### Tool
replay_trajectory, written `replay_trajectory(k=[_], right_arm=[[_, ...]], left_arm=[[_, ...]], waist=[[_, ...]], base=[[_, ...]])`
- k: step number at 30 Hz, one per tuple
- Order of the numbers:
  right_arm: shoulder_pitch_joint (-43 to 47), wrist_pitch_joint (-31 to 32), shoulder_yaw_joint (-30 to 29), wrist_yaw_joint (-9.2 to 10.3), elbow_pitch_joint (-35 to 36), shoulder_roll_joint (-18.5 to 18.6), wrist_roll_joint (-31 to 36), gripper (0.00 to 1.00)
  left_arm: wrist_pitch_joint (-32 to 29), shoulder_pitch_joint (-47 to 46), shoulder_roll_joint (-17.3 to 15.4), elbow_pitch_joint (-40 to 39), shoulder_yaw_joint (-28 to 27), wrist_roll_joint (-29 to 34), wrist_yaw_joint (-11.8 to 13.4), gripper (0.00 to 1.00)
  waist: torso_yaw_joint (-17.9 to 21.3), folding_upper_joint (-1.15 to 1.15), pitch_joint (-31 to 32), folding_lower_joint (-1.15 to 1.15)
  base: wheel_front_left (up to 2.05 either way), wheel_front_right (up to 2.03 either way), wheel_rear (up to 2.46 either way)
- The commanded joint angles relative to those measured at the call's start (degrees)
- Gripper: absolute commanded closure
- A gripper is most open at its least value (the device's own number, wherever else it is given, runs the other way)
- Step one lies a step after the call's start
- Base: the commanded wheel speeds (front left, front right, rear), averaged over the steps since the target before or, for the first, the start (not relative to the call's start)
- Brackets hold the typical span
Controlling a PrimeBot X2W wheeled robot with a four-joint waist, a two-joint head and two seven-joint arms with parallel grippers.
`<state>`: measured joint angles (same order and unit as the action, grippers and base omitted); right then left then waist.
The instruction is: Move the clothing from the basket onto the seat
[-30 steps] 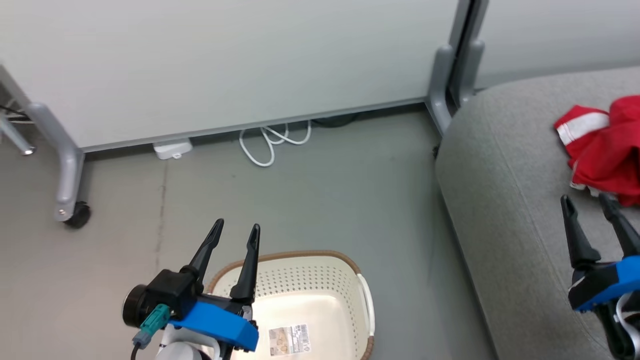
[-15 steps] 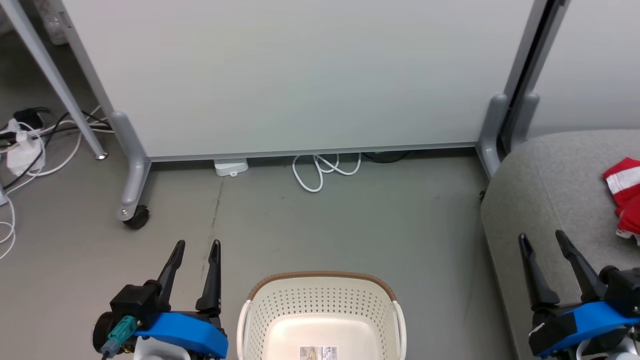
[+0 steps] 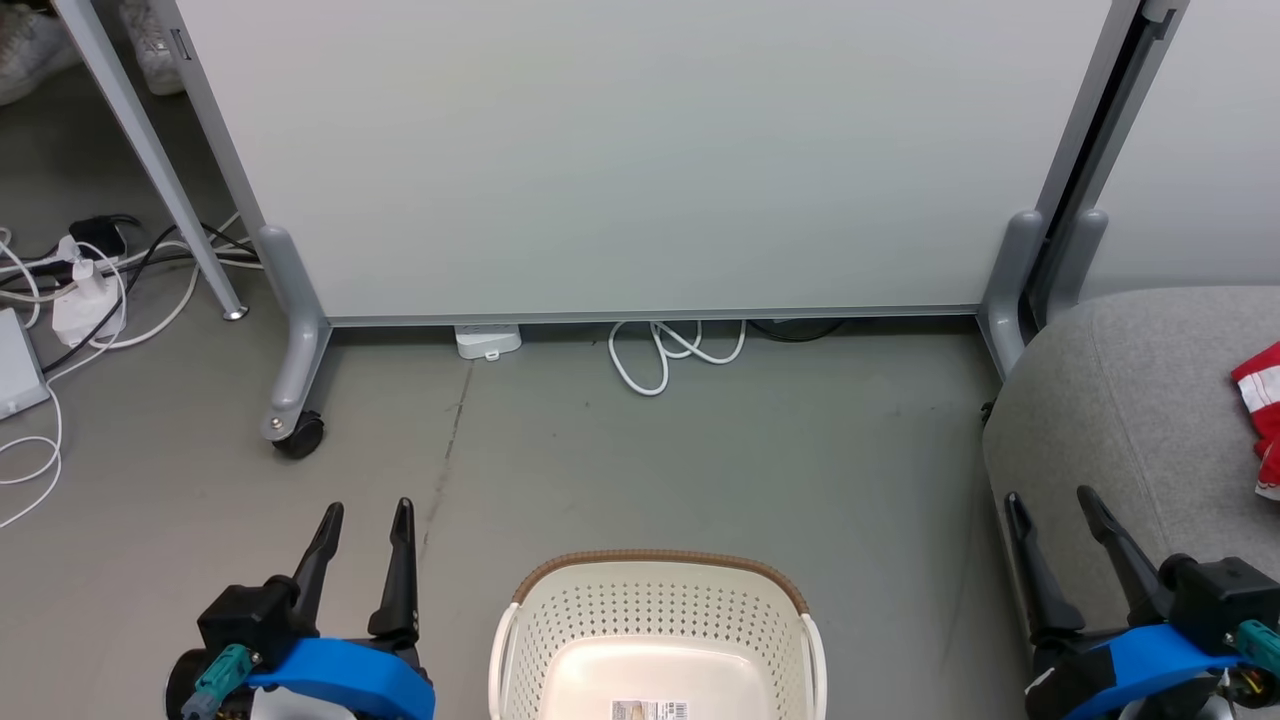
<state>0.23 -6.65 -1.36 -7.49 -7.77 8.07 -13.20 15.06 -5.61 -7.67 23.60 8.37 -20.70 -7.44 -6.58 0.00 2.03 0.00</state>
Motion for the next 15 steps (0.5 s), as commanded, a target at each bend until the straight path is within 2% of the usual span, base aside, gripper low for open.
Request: replay_trajectory(k=[1,15], right_arm=[[0.52,-0.27,-0.22,-0.01,-0.12,-0.22,0.33,0.00],[1.49,0.13,-1.43,-0.01,0.19,-0.97,0.40,0.00]], left_arm=[[0.17,0.49,-0.07,0.10,-0.14,-0.20,-0.08,0.00],[0.17,0.61,-0.08,0.43,0.94,-0.55,-0.08,0.00]], waist=[[0.10,0.00,-0.03,0.00],[0.85,0.00,-0.46,0.00]], base=[[0.00,0.00,0.00],[0.00,0.00,0.00]])
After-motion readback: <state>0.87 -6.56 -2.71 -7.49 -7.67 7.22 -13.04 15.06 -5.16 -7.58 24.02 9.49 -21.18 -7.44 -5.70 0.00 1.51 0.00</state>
